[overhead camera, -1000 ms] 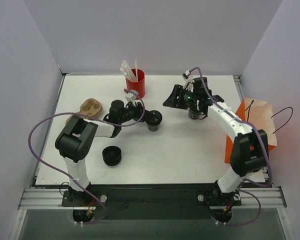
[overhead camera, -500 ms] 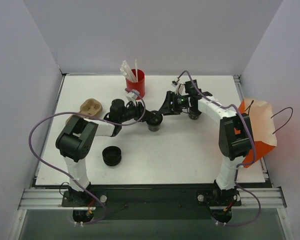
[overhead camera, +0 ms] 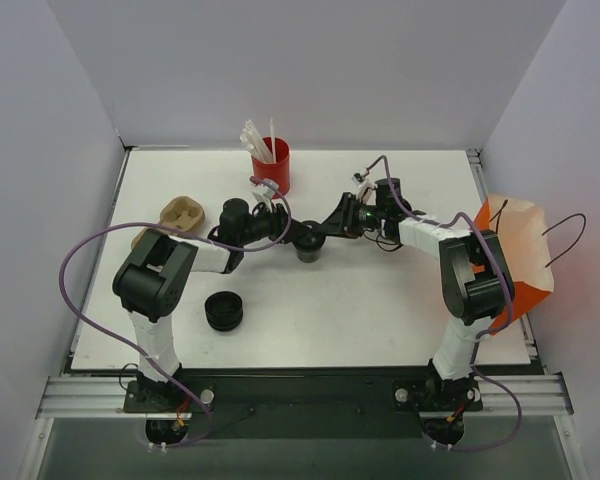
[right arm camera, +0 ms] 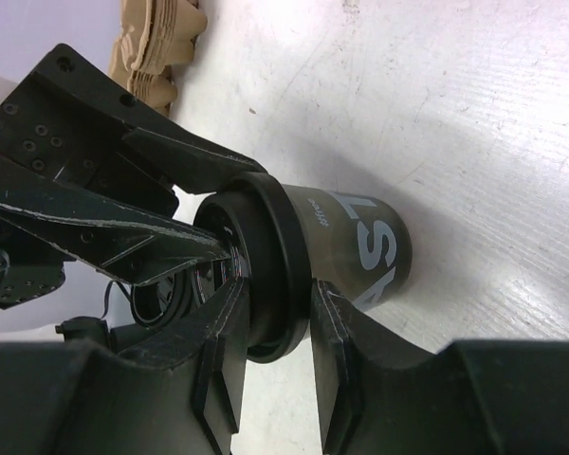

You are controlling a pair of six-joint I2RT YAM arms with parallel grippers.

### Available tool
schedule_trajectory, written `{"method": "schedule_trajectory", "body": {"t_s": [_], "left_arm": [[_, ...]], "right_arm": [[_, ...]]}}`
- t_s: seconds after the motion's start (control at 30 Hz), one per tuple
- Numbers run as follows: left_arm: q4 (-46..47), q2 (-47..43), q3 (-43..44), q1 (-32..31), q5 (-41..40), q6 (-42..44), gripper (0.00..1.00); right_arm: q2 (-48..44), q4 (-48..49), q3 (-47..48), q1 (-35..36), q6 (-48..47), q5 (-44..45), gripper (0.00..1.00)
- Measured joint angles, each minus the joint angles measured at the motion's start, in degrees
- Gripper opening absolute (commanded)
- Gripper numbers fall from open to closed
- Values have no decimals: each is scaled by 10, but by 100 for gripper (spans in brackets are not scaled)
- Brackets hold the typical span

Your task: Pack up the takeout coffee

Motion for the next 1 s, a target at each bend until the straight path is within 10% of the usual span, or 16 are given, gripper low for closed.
{"method": "schedule_trajectory", "body": {"t_s": [0.47,1.0], "left_arm": [[28,7,-9,3,-11,-24,47],[82,12,-34,5,-41,-43,47]], "right_arm": [[32,243,-87,-9,162,-30,19],[5,301,-142,27,158,98,19]]}}
